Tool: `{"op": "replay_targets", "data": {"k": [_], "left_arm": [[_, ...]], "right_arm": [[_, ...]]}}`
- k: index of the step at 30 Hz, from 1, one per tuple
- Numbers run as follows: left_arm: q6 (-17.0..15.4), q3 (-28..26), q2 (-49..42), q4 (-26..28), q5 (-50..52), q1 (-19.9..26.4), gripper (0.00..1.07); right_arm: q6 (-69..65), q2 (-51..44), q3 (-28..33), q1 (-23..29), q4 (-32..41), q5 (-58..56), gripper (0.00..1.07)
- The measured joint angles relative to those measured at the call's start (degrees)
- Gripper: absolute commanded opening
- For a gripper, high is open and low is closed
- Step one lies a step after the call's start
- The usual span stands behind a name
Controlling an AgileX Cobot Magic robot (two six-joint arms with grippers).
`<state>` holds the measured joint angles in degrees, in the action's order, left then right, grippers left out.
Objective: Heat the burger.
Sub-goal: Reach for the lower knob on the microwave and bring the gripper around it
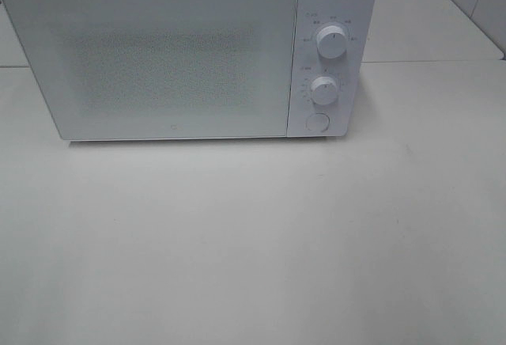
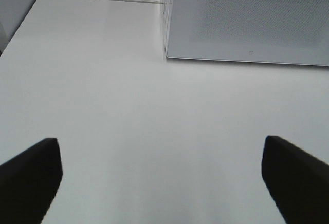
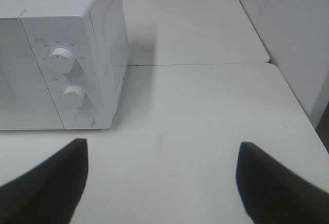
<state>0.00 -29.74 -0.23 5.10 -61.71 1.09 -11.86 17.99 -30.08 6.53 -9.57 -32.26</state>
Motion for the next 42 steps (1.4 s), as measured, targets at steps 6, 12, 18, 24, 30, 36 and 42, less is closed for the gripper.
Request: {"op": "replay_targets", "data": {"k": [6, 12, 18, 24, 30, 36, 42], "left_arm": [[0.00, 0.00, 0.00, 0.00, 0.00, 0.00, 0.98], [0.00, 0.00, 0.00, 0.00, 0.00, 0.00, 0.98], [0.00, 0.00, 0.00, 0.00, 0.00, 0.00, 0.98], [0.00, 0.00, 0.00, 0.00, 0.00, 0.00, 0.98], [0.00, 0.00, 0.00, 0.00, 0.00, 0.00, 0.98], [0.00, 0.00, 0.00, 0.00, 0.00, 0.00, 0.98], [0.00, 0.00, 0.00, 0.00, 0.00, 0.00, 0.98]], "right_arm": [[0.00, 5.84, 0.00, 0.00, 0.00, 6.02, 0.76], [0.00, 12.83, 0.00, 0.00, 0.00, 12.72, 0.76], [0.00, 17.48, 0.00, 0.00, 0.00, 16.90, 0.76], [0.00, 25.27, 0.00, 0.00, 0.11, 25.15, 0.76], [0.00, 31.86, 0.00, 0.00, 0.17, 32.77, 0.76], [0.00, 38.56, 0.00, 0.00, 0.17, 40.91, 0.76], [0.34, 46.58, 0.00, 0.00, 0.17, 48.24, 0.76]]}}
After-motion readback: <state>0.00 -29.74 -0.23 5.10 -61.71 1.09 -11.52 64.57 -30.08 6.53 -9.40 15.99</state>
